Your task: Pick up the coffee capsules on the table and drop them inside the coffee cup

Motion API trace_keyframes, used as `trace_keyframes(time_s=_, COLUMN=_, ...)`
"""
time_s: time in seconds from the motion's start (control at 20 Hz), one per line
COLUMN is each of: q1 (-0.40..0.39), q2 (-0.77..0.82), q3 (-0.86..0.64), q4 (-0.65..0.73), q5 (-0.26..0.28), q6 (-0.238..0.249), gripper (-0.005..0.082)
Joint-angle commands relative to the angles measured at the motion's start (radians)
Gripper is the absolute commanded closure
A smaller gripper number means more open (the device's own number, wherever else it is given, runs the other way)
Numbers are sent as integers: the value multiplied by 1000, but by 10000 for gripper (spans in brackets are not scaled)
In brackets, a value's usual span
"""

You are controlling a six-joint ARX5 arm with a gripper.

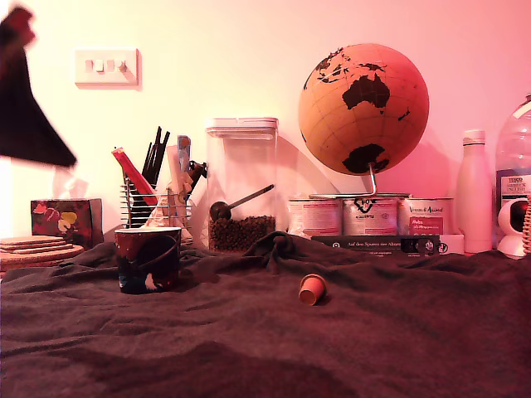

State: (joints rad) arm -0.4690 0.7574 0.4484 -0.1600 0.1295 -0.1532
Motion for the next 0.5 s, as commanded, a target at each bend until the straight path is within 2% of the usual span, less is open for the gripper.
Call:
trace_keyframes(time_s=0.0, q1=-1, q2=-14, q3=-21, q4=18, q5=-19, q6=3, gripper=793)
trace_keyframes(time_s=0.45, q1=-23, q2=-10, q3=-20, q4=92, q5=-14, q6=-5, gripper=792)
